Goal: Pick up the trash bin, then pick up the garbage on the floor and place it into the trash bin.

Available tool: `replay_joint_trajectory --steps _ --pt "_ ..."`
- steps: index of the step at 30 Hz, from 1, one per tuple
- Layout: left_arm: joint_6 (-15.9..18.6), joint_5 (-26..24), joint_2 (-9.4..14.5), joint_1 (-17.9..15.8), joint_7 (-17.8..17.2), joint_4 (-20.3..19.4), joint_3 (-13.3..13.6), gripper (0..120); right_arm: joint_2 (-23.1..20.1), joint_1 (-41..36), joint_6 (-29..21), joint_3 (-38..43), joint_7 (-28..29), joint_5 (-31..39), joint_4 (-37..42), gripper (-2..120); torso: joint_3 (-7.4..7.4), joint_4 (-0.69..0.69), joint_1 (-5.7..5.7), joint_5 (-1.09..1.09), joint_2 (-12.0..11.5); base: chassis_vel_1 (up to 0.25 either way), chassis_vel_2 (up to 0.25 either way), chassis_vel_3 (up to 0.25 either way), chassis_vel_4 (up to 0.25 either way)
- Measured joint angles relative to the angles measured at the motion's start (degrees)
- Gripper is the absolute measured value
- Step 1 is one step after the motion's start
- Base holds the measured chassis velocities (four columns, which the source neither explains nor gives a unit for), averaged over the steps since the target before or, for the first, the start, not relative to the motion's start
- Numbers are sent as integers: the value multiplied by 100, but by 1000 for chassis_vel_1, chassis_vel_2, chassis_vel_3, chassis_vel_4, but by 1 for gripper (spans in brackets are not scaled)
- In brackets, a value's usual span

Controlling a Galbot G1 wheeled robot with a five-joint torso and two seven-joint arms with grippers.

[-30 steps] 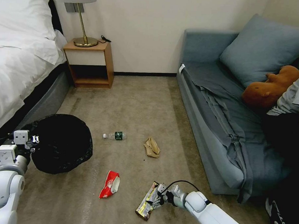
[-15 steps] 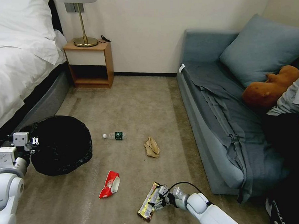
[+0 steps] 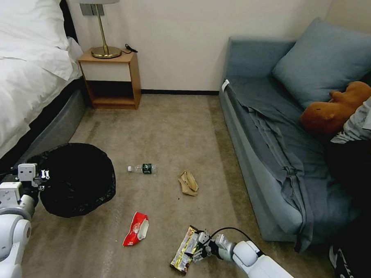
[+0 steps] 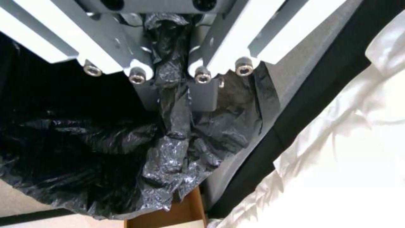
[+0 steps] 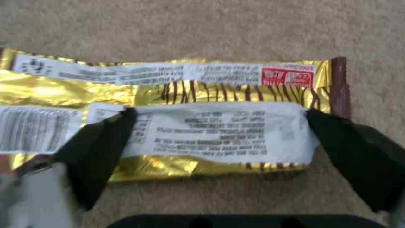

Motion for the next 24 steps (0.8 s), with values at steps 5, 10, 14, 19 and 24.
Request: replay_joint_trajectory --steps 5,10,14,19,24 --pt "-22 0 3 -51 0 60 7 4 16 18 47 6 -100 10 -49 72 0 0 0 1 0 0 0 0 0" --pt "-28 5 6 -96 0 100 26 4 11 59 85 -2 -118 34 -87 55 0 1 0 2 0 0 0 0 0" --pt "-29 9 13 -133 0 125 49 4 2 102 127 -32 -129 84 -121 39 0 1 0 4 0 0 0 0 0" --pt "-29 12 29 -160 -1 142 86 4 -49 211 144 -46 -102 183 -99 19 2 2 0 4 -1 0 0 0 0" --pt "-28 3 70 -156 29 127 80 4 -228 349 144 -40 -24 349 139 1 2 2 0 3 -1 0 0 0 0"
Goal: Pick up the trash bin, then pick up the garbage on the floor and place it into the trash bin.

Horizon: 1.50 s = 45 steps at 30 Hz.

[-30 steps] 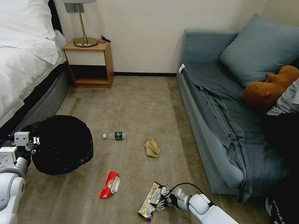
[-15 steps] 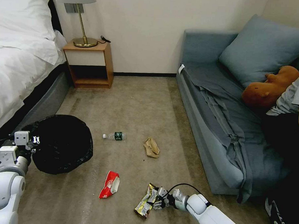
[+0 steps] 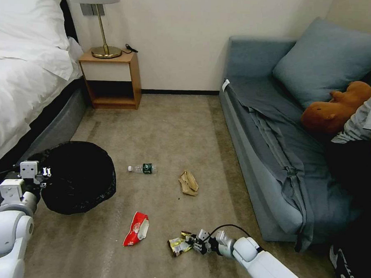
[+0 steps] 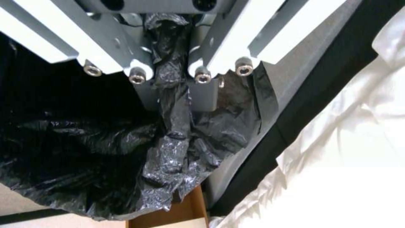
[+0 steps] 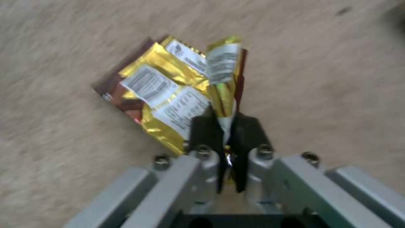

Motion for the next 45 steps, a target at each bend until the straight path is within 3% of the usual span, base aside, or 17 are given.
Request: replay_joint_trajectory --steps 8,14,20,28,32,35,42,45 --pt "4 -95 24 18 41 -36 69 4 -346 413 -112 -5 145 281 690 0 0 0 0 0 0 0 0 0 0" --pt "-138 -162 -69 4 151 -44 280 4 -630 1174 -649 -45 358 1310 2054 0 0 0 0 -1 0 0 0 0 0" --pt "-205 -80 -229 -71 167 -53 509 4 -586 1477 -1094 -58 528 2006 2663 0 -1 0 0 -1 0 0 0 0 0" --pt "-431 14 -289 -115 426 117 706 4 -326 1477 -1183 -554 1049 2500 3493 0 -1 -1 0 -2 0 0 0 0 0" --pt "-432 24 -317 -158 427 168 766 4 -66 1536 -1196 -772 1158 2558 3552 0 -1 0 0 -2 0 0 0 0 0" --pt "-430 32 -396 -178 424 185 862 4 374 1729 -1184 -1131 1348 2613 3281 0 -1 1 0 -1 0 0 0 0 0" --pt "-418 89 -478 -202 417 213 938 4 661 1890 -1070 -1356 1470 2619 2729 0 -1 0 0 -2 0 0 0 0 0" --pt "-416 120 -512 -204 417 228 966 4 765 1913 -1006 -1388 1508 2650 2360 5 0 0 0 -2 0 0 0 0 0"
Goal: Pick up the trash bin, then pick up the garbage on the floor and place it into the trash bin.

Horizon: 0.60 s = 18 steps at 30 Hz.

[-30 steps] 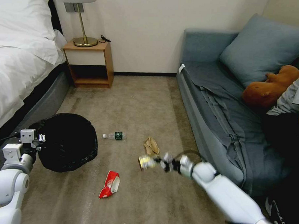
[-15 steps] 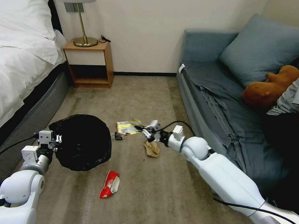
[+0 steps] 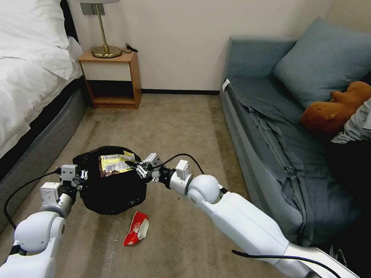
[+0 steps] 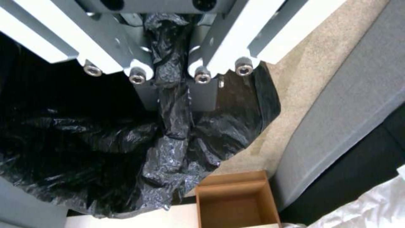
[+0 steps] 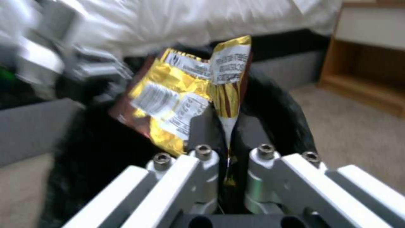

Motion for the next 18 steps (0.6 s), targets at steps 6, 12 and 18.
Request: replay_joint_trajectory --steps 6,12,18 --pt "15 -5 -45 -3 -2 -14 6 4 180 1 200 -5 7 -152 -768 33 0 0 0 1 0 0 0 0 0" --pt "16 -9 -62 -37 -4 26 6 4 155 -119 209 -56 61 -287 -615 55 0 -1 0 1 0 0 0 0 0" --pt "16 -8 -94 -57 -8 59 10 4 112 -173 148 -155 107 -315 -248 77 0 0 0 1 0 0 0 0 0"
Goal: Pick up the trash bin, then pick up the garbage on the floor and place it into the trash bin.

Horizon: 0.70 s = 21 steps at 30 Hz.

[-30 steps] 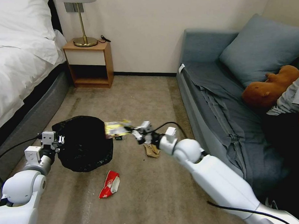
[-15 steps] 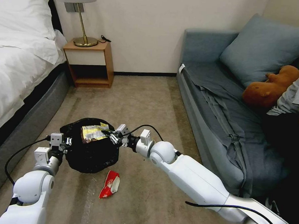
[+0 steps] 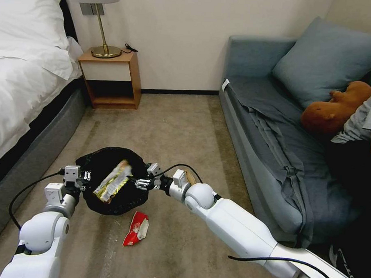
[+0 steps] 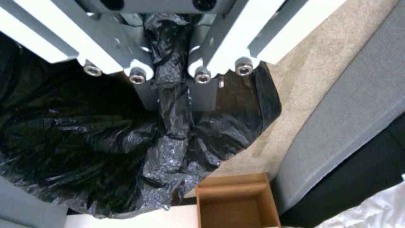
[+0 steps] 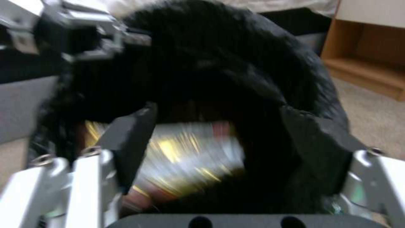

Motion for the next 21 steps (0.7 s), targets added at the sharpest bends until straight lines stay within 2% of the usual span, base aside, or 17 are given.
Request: replay_joint_trajectory --steps 1,6,13,15,18,21 --pt "0 0 0 0 0 0 0 4 0 0 0 0 0 0 0 77 0 0 0 0 0 0 0 0 0" --pt "-17 -35 97 -25 0 63 -173 4 -26 -74 -232 90 195 67 385 97 0 0 0 0 0 0 0 0 0" --pt "-143 -64 300 -111 91 438 -528 4 -65 -119 -680 198 787 12 418 100 0 0 0 0 0 0 0 0 0" --pt "-218 -198 502 -146 154 762 -819 4 -66 -195 -1086 258 1210 -89 185 100 0 1 0 -1 0 0 0 0 0" --pt "-239 -244 556 -150 167 826 -879 4 -59 -222 -1158 257 1253 -93 103 100 0 1 0 -1 0 0 0 0 0" --pt "-281 -384 707 -185 209 975 -1021 4 98 -400 -1209 229 1156 -306 -327 100 0 0 0 -1 0 0 0 0 0"
